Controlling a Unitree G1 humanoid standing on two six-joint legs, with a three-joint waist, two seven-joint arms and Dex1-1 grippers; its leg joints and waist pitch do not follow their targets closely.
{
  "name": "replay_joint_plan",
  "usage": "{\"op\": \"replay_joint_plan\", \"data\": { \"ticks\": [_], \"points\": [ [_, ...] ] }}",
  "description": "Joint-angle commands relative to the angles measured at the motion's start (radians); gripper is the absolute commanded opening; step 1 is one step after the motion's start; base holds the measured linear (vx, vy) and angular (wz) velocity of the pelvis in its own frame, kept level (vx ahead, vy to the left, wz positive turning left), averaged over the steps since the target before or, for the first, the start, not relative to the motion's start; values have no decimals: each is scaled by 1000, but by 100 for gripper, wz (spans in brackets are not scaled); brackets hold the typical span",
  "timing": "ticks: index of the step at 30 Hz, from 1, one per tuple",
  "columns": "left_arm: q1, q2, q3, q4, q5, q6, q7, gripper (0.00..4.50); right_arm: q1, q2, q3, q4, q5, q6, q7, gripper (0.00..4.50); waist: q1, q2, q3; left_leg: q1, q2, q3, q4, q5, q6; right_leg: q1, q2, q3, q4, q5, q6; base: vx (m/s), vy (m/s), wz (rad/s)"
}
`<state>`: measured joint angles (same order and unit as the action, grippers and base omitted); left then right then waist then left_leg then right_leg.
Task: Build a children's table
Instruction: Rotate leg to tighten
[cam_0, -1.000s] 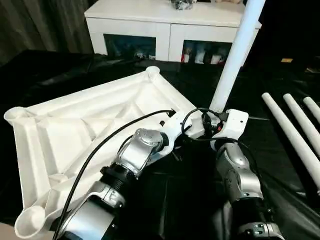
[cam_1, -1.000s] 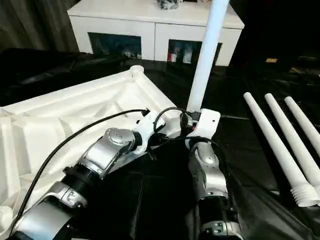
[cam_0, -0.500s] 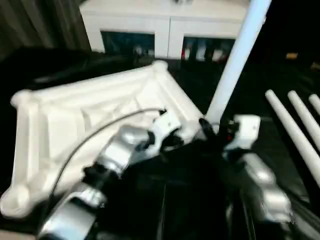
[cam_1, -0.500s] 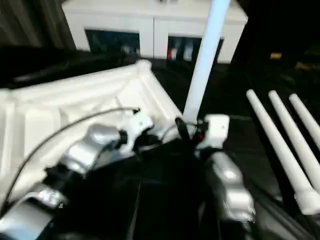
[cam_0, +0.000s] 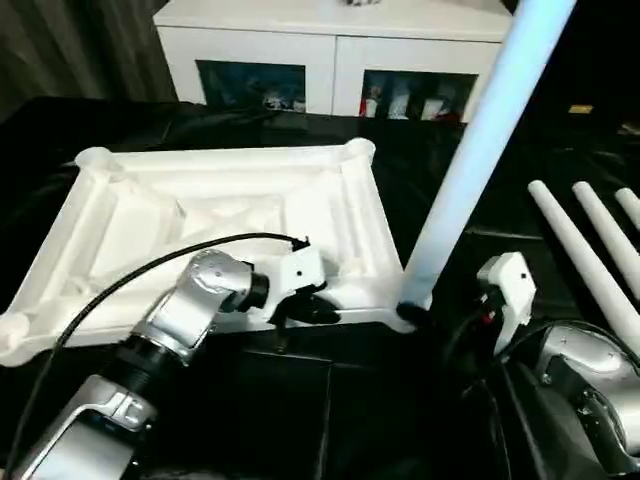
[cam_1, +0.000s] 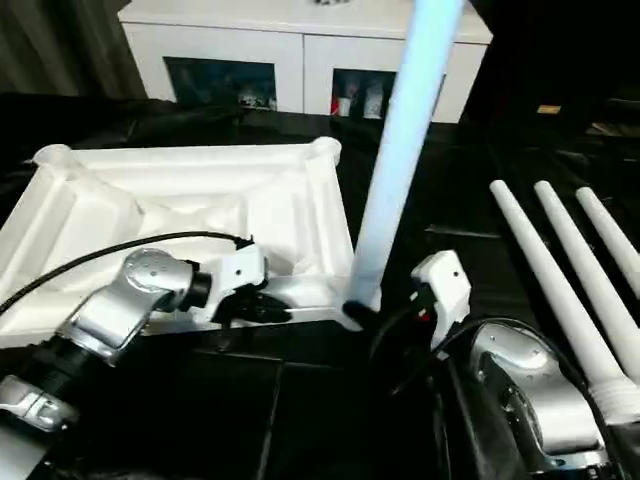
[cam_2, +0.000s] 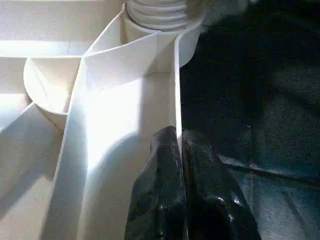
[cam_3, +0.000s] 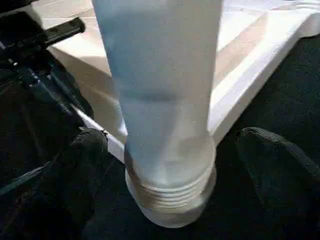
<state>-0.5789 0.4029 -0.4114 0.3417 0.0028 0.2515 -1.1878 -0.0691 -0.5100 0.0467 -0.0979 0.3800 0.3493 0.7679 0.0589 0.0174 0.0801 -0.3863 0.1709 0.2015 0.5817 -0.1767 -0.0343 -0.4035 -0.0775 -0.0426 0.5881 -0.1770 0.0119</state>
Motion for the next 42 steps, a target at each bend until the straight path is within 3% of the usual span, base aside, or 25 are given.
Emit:
{"op": "replay_joint_plan", "data": {
  "ticks": [1,10,17,21,26,35,37,42],
  "points": [
    [14,14,-22,-20,4,8,-26,0,-6,-3,10,1,-5,11,15,445,3,-6,-61,24,66,-30,-76,-242,47,39,-74,44,-63,-180,-267,0,0,0],
    [22,22,-23,-30,3,9,-34,0,-22,11,25,22,-10,5,25,370,4,-7,-64,22,64,-29,-70,-207,61,42,-74,43,-56,-137,-278,0,0,0],
    [18,23,-24,-31,3,14,-37,0,-18,11,35,25,-21,-2,31,307,5,-6,-64,24,64,-30,-71,-234,45,40,-73,43,-59,-187,-267,0,0,0],
    [15,23,-27,-27,2,12,-43,0,-18,9,37,32,-25,-8,39,273,5,-6,-66,24,64,-30,-69,-223,47,41,-73,43,-56,-168,-269,0,0,0],
    [15,24,-27,-25,1,11,-47,0,-17,12,41,34,-26,-11,43,261,6,-6,-70,23,62,-29,-64,-198,60,44,-72,42,-51,-125,-283,0,0,0],
    [16,-1,-8,-20,-11,26,-20,0,-20,59,36,75,-58,-26,-26,259,5,-8,-71,24,62,-29,-63,-199,60,44,-72,42,-51,-139,-284,0,0,0],
    [3,-40,15,5,-16,41,37,0,-33,105,22,114,-79,-36,-104,259,2,-6,-70,24,61,-28,-64,-214,48,40,-73,42,-54,-162,-285,0,0,0],
    [-49,-145,52,94,-8,59,180,0,-82,226,-4,215,-133,-55,-314,258,-2,-6,-66,29,58,-32,-69,-302,-3,33,-74,42,-71,-311,-238,0,0,0]
  ]
}}
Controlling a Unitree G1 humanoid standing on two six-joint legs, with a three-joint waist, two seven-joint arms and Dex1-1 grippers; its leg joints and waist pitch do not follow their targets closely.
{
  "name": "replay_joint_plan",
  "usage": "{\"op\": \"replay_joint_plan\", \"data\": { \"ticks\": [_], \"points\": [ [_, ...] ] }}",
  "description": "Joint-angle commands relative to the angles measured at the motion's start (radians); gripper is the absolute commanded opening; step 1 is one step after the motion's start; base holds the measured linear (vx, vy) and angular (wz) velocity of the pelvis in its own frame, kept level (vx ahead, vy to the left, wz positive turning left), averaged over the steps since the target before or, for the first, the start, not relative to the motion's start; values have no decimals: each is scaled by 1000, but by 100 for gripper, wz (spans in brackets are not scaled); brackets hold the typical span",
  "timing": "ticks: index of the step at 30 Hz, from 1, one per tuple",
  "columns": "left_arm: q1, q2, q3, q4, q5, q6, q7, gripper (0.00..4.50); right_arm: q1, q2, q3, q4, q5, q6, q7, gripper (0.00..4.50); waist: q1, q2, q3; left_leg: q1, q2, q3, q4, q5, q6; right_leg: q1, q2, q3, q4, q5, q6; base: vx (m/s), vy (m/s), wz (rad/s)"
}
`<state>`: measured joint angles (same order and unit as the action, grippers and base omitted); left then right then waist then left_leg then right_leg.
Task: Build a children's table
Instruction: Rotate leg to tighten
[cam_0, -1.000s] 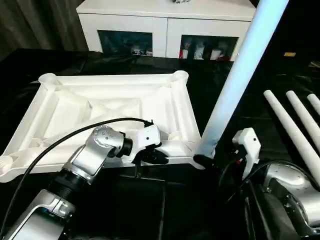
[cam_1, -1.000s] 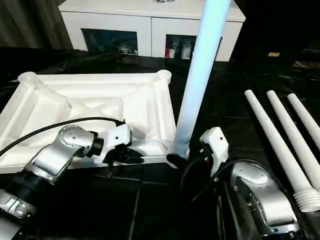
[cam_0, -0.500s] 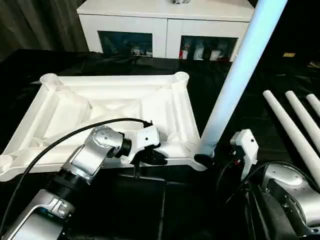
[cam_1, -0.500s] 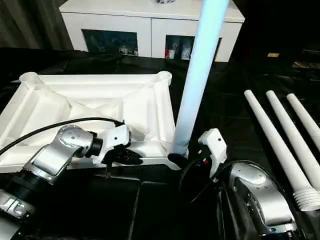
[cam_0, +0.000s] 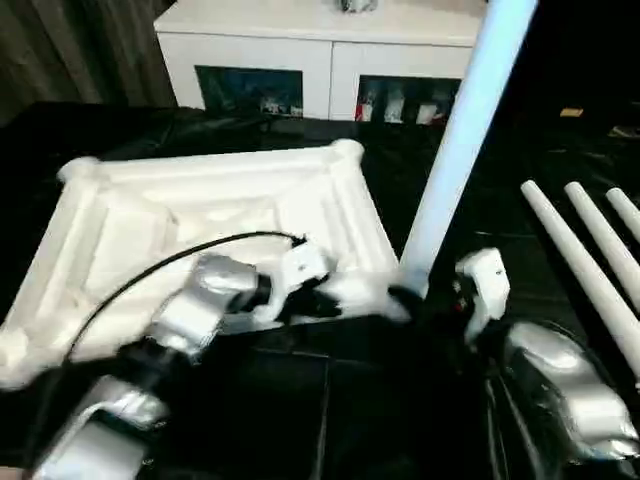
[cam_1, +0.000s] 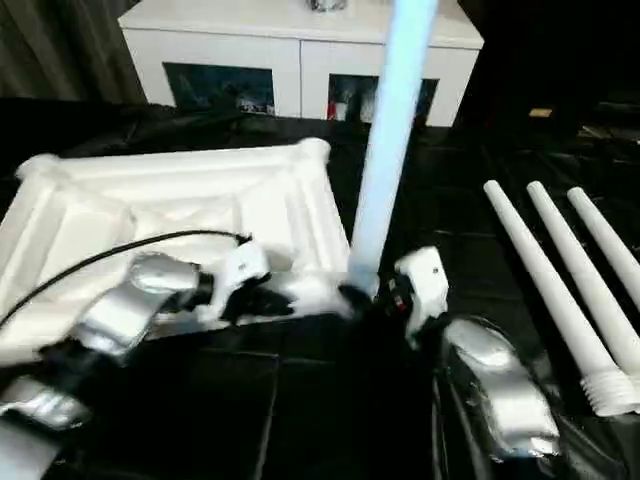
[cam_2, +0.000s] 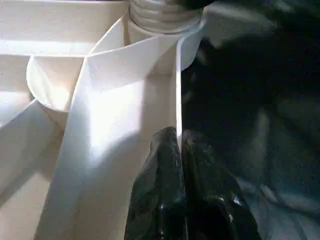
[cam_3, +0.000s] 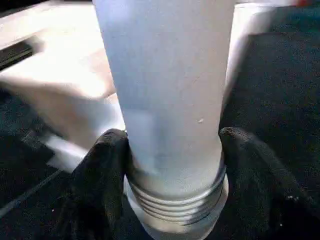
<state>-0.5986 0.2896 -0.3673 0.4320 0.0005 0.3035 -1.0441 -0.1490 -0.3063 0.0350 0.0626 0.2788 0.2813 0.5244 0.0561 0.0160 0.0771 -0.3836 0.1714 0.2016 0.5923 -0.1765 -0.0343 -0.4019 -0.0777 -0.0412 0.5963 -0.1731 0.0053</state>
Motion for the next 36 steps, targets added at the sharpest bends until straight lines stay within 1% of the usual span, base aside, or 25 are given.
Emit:
{"op": "replay_joint_plan", "data": {
  "ticks": [1,2,5,6,7,8,10,11,12,15,17,19,20,22,24,25,26,27,28,29,31,33,34,35,36],
  "points": [
    [-46,-77,20,37,0,26,104,0,-26,76,-19,109,-36,7,-161,258,2,-1,-63,30,58,-34,-81,-313,-9,29,-73,40,-82,-331,-222,0,0,0],
    [-47,-80,21,39,0,28,108,0,-28,80,-20,113,-37,6,-167,258,-2,-3,-60,29,56,-31,-81,-322,-12,25,-71,41,-85,-338,-219,0,0,0],
    [-108,-217,50,178,50,48,368,0,-95,224,-79,260,-58,-35,-406,258,-4,-7,-58,39,53,-33,-80,-362,-30,14,-72,39,-96,-415,-201,-18,1,2],
    [-119,-237,53,204,63,41,416,0,-104,244,-85,276,-66,-45,-439,257,1,-11,-54,50,52,-34,-78,-399,-32,8,-74,38,-109,-471,-178,0,0,0],
    [-119,-237,53,204,63,41,416,0,-104,244,-85,276,-66,-45,-439,257,3,-8,-54,51,52,-35,-79,-405,-30,8,-74,38,-111,-482,-169,0,0,0],
    [-134,-260,63,239,72,24,481,0,-113,265,-91,287,-72,-54,-476,257,2,-5,-53,49,52,-39,-84,-433,-34,8,-70,34,-114,-499,-143,0,0,0],
    [-166,-302,78,301,82,-7,574,0,-133,305,-94,310,-105,-78,-555,257,0,-7,-54,47,51,-40,-87,-439,-33,9,-70,33,-115,-498,-132,0,0,0],
    [-179,-318,79,319,85,-17,596,0,-142,321,-96,320,-109,-84,-572,257,0,-4,-55,54,51,-40,-90,-456,-36,5,-68,31,-120,-493,-122,0,0,0],
    [-186,-327,79,326,85,-24,603,0,-147,329,-96,325,-114,-91,-583,257,0,-3,-55,52,51,-42,-92,-458,-37,9,-69,29,-119,-488,-120,0,0,0],
    [-198,-336,70,334,93,-32,584,0,-156,342,-95,332,-124,-114,-588,257,-2,-8,-56,38,51,-46,-101,-441,-25,19,-71,29,-115,-454,-113,0,0,0],
    [-204,-335,62,349,105,-49,571,0,-164,345,-99,347,-132,-130,-592,257,-3,-8,-57,36,49,-47,-101,-434,-8,18,-79,29,-117,-463,-114,0,0,0],
    [-204,-332,56,362,107,-71,553,0,-167,341,-103,353,-141,-145,-603,257,-5,-7,-56,34,50,-49,-102,-441,-7,17,-80,29,-118,-477,-111,0,0,0],
    [-202,-328,53,363,107,-74,542,0,-168,338,-105,351,-137,-151,-595,257,-5,-7,-57,36,50,-48,-103,-447,-7,16,-80,29,-118,-475,-111,0,0,0],
    [-202,-325,48,373,107,-92,523,0,-168,338,-112,344,-127,-171,-578,313,-5,-7,-55,35,50,-48,-104,-454,-5,16,-81,29,-121,-479,-109,0,0,0],
    [-203,-323,47,385,107,-112,504,0,-166,338,-122,329,-128,-181,-580,330,-4,-11,-53,38,49,-47,-102,-460,0,12,-83,29,-128,-514,-102,0,0,0],
    [-203,-321,46,385,106,-117,496,0,-164,336,-123,321,-129,-181,-580,337,-5,-11,-53,34,47,-47,-102,-459,3,13,-84,29,-128,-524,-98,0,0,0],
    [-201,-318,47,386,104,-125,483,0,-157,333,-126,299,-126,-182,-577,346,-7,-12,-56,20,48,-54,-106,-435,6,27,-90,27,-124,-527,-94,0,0,0],
    [-201,-316,46,388,105,-136,474,0,-151,331,-129,281,-122,-184,-572,354,-9,-11,-62,10,51,-56,-109,-387,12,35,-90,25,-117,-478,-98,0,0,0],
    [-200,-313,45,388,105,-148,460,0,-142,326,-128,257,-120,-181,-567,362,-9,-15,-63,6,52,-55,-110,-364,20,36,-88,25,-116,-447,-100,0,0,0],
    [-200,-309,43,389,101,-173,439,0,-123,316,-127,210,-116,-178,-558,362,-1,-12,-65,21,55,-43,-104,-333,37,21,-84,31,-113,-356,-133,0,0,0],
    [-199,-307,41,388,98,-191,423,0,-106,308,-126,172,-114,-173,-554,385,-1,-16,-62,20,53,-39,-103,-336,48,20,-80,32,-112,-346,-143,0,0,0],
    [-197,-304,37,387,98,-236,408,0,-70,295,-129,102,-107,-158,-548,395,4,-12,-60,21,54,-38,-104,-349,50,18,-82,32,-116,-390,-135,0,0,0],
    [-197,-304,36,387,101,-292,413,0,-43,289,-130,57,-109,-147,-547,402,5,-11,-60,21,53,-38,-103,-349,49,18,-82,33,-118,-398,-129,0,0,0],
    [-197,-304,36,387,101,-293,413,0,-43,289,-131,57,-109,-147,-547,409,7,-12,-62,22,53,-37,-103,-346,49,18,-82,34,-118,-397,-124,0,0,0],
    [-198,-312,53,386,87,-320,415,0,-16,288,-132,18,-108,-139,-539,409,7,-6,-63,20,53,-38,-104,-337,51,18,-82,34,-116,-380,-130,0,0,0]
  ]
}}
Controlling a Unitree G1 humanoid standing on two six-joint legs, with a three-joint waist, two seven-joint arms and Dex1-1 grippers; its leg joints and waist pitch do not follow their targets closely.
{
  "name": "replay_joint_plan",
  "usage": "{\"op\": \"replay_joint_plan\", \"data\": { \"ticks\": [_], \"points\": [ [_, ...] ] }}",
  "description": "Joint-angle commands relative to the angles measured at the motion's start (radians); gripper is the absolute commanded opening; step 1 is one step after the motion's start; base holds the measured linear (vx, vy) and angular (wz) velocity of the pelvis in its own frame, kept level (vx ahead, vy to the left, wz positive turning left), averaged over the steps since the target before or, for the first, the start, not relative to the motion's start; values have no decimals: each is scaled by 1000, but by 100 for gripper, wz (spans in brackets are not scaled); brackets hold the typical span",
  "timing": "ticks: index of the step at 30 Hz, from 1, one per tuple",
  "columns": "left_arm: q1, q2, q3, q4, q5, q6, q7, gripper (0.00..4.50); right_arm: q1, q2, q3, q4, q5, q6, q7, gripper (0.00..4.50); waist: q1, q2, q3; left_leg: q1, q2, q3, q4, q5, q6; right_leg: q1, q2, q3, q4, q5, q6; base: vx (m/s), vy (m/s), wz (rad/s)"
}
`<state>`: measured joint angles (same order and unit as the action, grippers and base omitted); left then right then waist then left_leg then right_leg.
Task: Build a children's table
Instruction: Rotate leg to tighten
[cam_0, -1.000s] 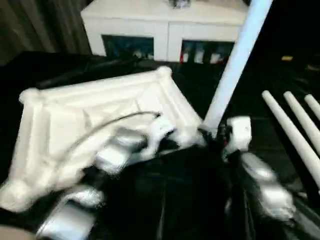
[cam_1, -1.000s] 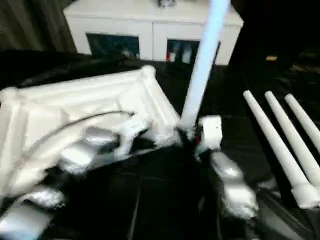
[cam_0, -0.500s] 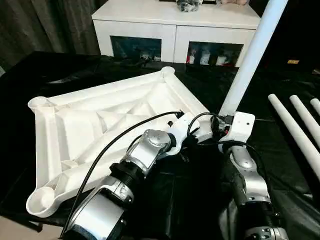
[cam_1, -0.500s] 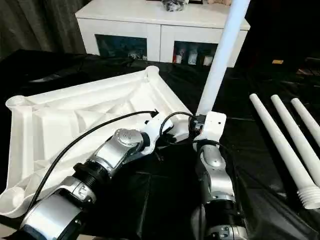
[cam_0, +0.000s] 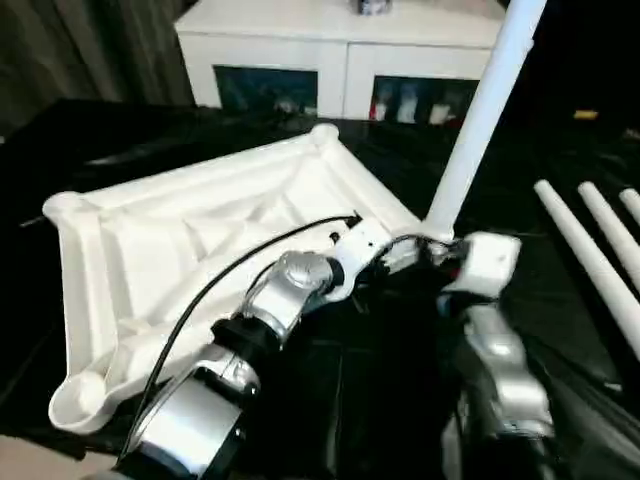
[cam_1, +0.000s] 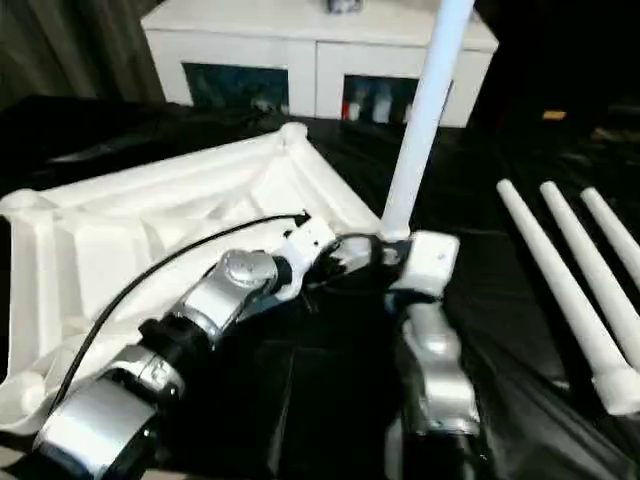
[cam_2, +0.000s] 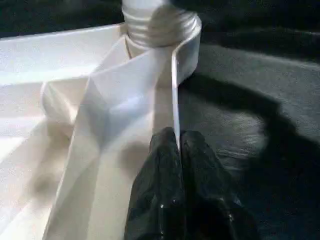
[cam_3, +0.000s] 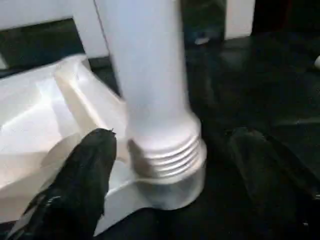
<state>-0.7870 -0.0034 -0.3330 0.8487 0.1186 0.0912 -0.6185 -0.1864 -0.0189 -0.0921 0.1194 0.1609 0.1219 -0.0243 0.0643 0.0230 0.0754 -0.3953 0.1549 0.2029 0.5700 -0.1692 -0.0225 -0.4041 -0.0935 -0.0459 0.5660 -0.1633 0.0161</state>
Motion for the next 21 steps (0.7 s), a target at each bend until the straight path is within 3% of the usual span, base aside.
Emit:
{"op": "replay_joint_plan", "data": {
  "ticks": [1,2,4,5,8,10,11,14,16,17,21],
  "points": [
    [-9,-24,31,-33,-43,-107,-16,28,31,1,-6,-53,12,23,14,412,-1,-17,-61,30,71,-38,-81,-339,41,22,-65,38,-84,-374,-146,0,0,0],
    [-6,-29,56,-48,-69,-107,-22,44,46,2,-5,-77,16,29,17,413,1,-12,-63,30,71,-39,-81,-331,42,23,-67,38,-82,-360,-151,0,0,0],
    [0,-29,92,-83,-107,-104,-33,55,67,2,-4,-110,25,35,22,413,2,-14,-64,25,70,-38,-79,-302,55,27,-67,37,-76,-314,-176,0,0,0],
    [3,-26,103,-100,-120,-101,-38,67,75,2,-3,-123,30,35,26,413,3,-9,-72,25,76,-37,-75,-254,68,27,-65,36,-62,-211,-208,0,0,0],
    [21,8,147,-182,-161,-88,-52,96,89,-16,22,-179,56,60,75,413,0,-6,-71,20,73,-36,-72,-232,95,31,-61,32,-51,-137,-224,35,7,-2],
    [26,19,160,-208,-176,-68,-62,105,90,-26,32,-189,59,66,93,413,-5,-7,-75,12,71,-37,-66,-173,118,42,-60,30,-38,-65,-235,28,6,-3],
    [42,51,179,-268,-197,-34,-79,128,90,-42,46,-204,66,77,131,413,-7,-5,-76,17,70,-34,-61,-150,133,38,-59,32,-35,-28,-246,0,0,0],
    [68,101,205,-359,-212,44,-96,140,93,-62,61,-219,74,95,176,413,-9,0,-78,17,66,-29,-49,-104,164,37,-56,34,-26,43,-279,0,0,0],
    [91,173,210,-426,-177,92,-96,157,97,-89,90,-237,86,118,235,413,-5,0,-75,17,69,-31,-51,-111,165,42,-56,33,-25,32,-285,0,0,0],
    [106,241,232,-472,-155,135,-89,172,103,-113,116,-263,111,150,290,413,-6,4,-72,21,71,-31,-56,-150,146,40,-52,32,-29,-32,-267,0,0,0],
    [150,442,288,-553,-110,277,-120,190,124,-180,170,-349,197,238,426,413,-13,8,-64,26,73,-34,-66,-224,91,35,-46,35,-36,-137,-237,0,0,0]
  ]
}}
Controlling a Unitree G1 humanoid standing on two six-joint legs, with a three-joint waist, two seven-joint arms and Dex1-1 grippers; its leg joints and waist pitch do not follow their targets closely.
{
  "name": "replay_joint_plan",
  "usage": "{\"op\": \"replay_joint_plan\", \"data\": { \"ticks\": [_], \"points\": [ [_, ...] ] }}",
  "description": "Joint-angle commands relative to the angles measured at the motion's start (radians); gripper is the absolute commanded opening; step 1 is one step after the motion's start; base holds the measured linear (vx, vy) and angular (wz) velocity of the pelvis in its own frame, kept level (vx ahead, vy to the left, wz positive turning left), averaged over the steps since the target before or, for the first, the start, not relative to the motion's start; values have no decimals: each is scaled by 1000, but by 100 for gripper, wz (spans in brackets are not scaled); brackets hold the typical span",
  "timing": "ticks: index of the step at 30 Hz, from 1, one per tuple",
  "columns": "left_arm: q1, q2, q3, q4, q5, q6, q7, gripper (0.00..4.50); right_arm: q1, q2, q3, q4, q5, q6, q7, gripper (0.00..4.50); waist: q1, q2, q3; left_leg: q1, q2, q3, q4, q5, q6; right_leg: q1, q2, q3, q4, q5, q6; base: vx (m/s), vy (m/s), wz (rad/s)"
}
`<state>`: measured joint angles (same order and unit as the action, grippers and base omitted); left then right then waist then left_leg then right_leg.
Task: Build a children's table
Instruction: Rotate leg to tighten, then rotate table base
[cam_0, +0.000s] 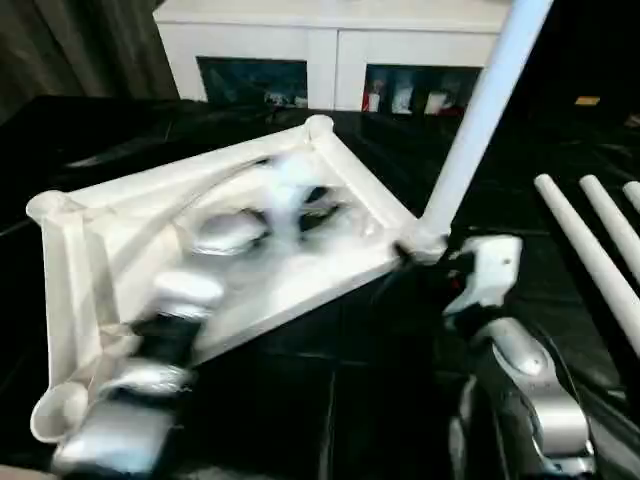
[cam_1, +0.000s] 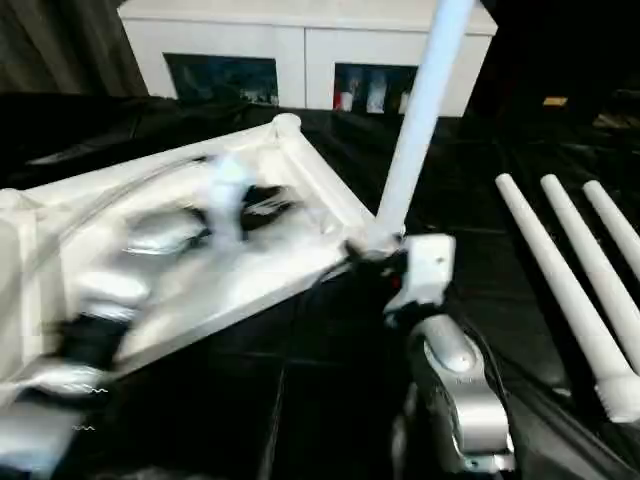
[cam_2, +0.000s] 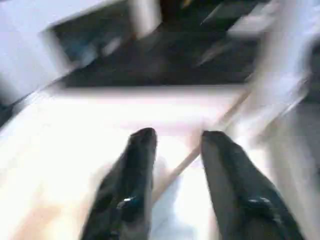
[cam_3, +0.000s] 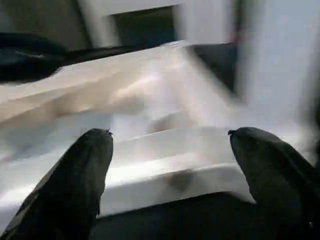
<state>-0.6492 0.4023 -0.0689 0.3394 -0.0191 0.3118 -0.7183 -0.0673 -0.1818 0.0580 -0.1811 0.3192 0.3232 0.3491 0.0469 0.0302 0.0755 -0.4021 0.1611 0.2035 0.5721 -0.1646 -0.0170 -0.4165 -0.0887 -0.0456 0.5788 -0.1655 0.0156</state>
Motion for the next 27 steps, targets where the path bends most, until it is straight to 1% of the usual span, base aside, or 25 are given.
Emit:
{"op": "replay_joint_plan", "data": {
  "ticks": [1,2,3,4,5,6,7,8,9,10,11,12,13,15,17,18,19,20,21,22,24,27],
  "points": [
    [16,50,26,-48,33,66,-23,190,7,-23,22,-54,42,41,61,413,5,1,-62,39,69,-36,-72,-257,60,43,-50,35,-50,-175,-228,0,0,0],
    [30,107,40,-62,58,115,-17,190,12,-46,31,-75,56,57,97,413,4,3,-60,46,70,-34,-77,-290,24,35,-48,38,-55,-207,-216,0,0,0],
    [30,107,40,-62,58,115,-17,190,12,-46,31,-75,56,57,97,413,6,4,-59,49,71,-34,-77,-300,15,32,-47,39,-55,-210,-214,0,0,0],
    [42,148,46,-78,78,144,-5,190,14,-66,35,-88,66,67,124,413,7,-2,-58,50,71,-32,-77,-305,8,30,-48,40,-56,-209,-214,0,0,0],
    [46,164,52,-83,84,160,3,190,14,-75,37,-94,70,71,136,413,13,1,-58,50,71,-33,-79,-309,-3,29,-49,41,-54,-209,-208,0,0,0],
    [52,182,59,-97,89,185,17,190,15,-87,38,-102,75,79,152,413,15,2,-57,50,70,-33,-79,-309,-7,28,-49,42,-55,-209,-205,0,0,0],
    [59,205,58,-109,106,213,31,190,15,-100,40,-107,76,84,167,413,16,0,-57,51,69,-33,-81,-321,-17,26,-49,43,-56,-216,-201,0,0,0],
    [59,205,58,-109,106,213,31,190,15,-100,40,-107,76,84,167,413,17,1,-59,51,70,-34,-81,-323,-23,28,-50,43,-54,-214,-199,0,0,0],
    [74,243,37,-128,138,258,42,190,17,-117,42,-116,79,96,186,413,19,1,-58,49,68,-35,-82,-325,-33,27,-50,43,-54,-211,-191,0,0,0],
    [80,247,33,-127,141,277,48,190,17,-123,41,-118,81,101,188,413,17,-2,-59,43,67,-37,-83,-320,-35,33,-51,42,-51,-203,-188,0,0,0],
    [85,246,30,-122,142,288,52,190,18,-127,41,-119,83,105,188,413,18,-3,-59,42,66,-37,-83,-319,-35,32,-52,42,-52,-206,-187,0,0,0],
    [91,247,13,-103,155,293,53,190,17,-129,39,-121,85,109,188,413,18,-1,-59,44,65,-37,-81,-326,-36,30,-54,43,-54,-215,-187,0,0,0],
    [93,247,8,-97,161,293,56,190,17,-130,39,-121,85,110,188,413,18,-1,-60,43,65,-37,-80,-324,-34,31,-56,44,-56,-218,-186,0,0,0],
    [99,249,-16,-55,194,282,75,190,19,-134,40,-126,84,111,191,413,18,-3,-63,39,63,-38,-78,-304,-26,33,-55,44,-55,-199,-184,0,0,0],
    [104,237,-28,-32,198,279,83,190,24,-142,37,-134,87,116,198,413,17,-3,-66,37,62,-38,-76,-280,-17,37,-55,42,-51,-168,-190,0,0,0],
    [103,229,-34,-23,194,281,80,190,26,-145,37,-136,86,117,199,413,17,-3,-66,37,62,-38,-76,-280,-17,37,-55,42,-51,-168,-190,0,0,0],
    [103,221,-40,-13,191,281,76,190,29,-148,37,-137,85,117,201,413,18,-4,-68,38,63,-37,-74,-267,-10,37,-55,42,-49,-151,-198,0,0,0],
    [100,212,-68,25,206,268,75,190,33,-154,39,-139,80,116,204,413,18,-2,-68,38,63,-36,-72,-260,-2,37,-55,41,-49,-137,-209,0,0,0],
    [99,212,-76,37,214,262,78,190,33,-154,39,-140,80,117,205,413,18,-3,-68,37,63,-36,-72,-261,1,38,-55,41,-49,-138,-209,0,0,0],
    [97,212,-93,62,230,250,86,190,33,-155,39,-141,79,117,205,413,18,-1,-69,36,62,-37,-72,-262,2,38,-55,41,-49,-140,-209,0,0,0],
    [95,212,-103,76,241,241,91,190,33,-155,38,-142,79,118,205,413,17,-1,-71,37,62,-37,-70,-259,5,39,-55,41,-49,-128,-211,0,0,0],
    [79,186,-107,112,230,237,97,190,33,-158,30,-147,81,121,201,413,17,-1,-71,39,63,-37,-70,-265,5,40,-55,40,-48,-121,-224,0,0,0]
  ]
}}
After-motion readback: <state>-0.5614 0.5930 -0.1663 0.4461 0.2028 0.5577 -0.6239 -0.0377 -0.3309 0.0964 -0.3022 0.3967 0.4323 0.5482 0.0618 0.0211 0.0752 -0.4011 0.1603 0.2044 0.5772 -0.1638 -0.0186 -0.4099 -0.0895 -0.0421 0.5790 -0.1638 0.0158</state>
